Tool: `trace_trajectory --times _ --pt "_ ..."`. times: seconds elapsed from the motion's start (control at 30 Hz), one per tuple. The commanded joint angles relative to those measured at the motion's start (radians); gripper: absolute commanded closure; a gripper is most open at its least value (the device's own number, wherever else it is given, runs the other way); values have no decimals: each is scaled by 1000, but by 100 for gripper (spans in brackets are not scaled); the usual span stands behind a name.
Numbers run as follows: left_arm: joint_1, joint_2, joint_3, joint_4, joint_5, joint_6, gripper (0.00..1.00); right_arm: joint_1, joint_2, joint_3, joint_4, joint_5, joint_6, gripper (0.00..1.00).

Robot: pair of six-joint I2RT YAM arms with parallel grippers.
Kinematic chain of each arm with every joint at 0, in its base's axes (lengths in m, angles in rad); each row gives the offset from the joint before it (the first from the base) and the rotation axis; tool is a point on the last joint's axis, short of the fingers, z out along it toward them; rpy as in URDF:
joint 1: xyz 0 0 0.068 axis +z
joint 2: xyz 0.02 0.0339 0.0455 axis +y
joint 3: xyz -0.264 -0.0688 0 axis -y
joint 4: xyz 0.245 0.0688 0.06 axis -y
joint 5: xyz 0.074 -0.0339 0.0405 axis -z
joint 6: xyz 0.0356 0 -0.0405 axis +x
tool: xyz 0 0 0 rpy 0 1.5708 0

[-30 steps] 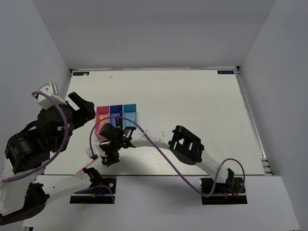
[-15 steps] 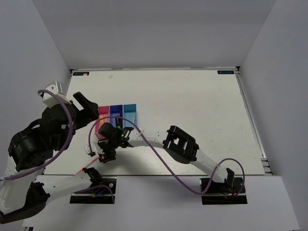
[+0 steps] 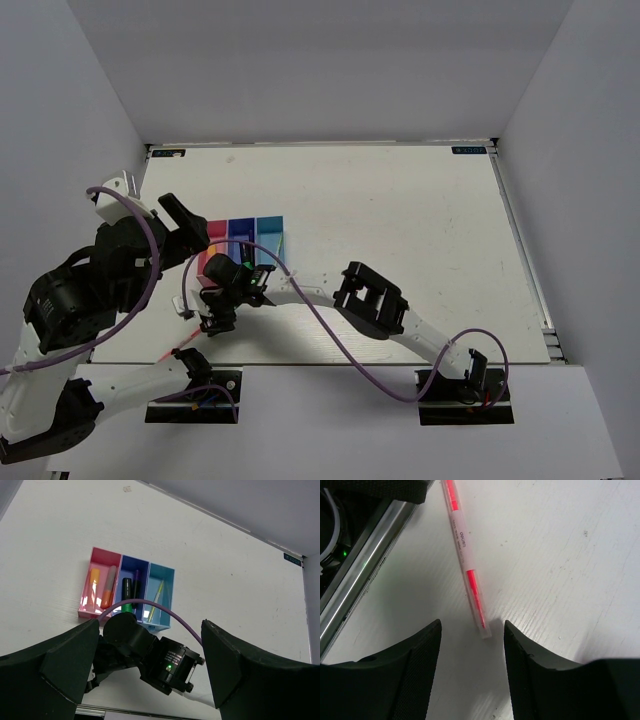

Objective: Sort the stationery into containers
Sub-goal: Move the pen to the center of the board.

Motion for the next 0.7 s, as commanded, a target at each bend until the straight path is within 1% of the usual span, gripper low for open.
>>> trace_trajectory --times 0.0,0.17,0.43,0.63,0.67 --pt "3 0 -5 -458 3 2 7 -7 34 41 61 -26 34 44" --pt "3 -1 -11 -460 6 -4 7 -10 58 59 70 -21 74 47" --pt "3 -7 -11 -461 9 -11 7 -8 70 50 21 -43 76 57" --pt "3 -4 -11 -460 12 -14 7 -12 57 -5 7 2 61 62" --pt "3 -4 -11 -461 14 -15 7 -12 60 -10 5 8 62 66"
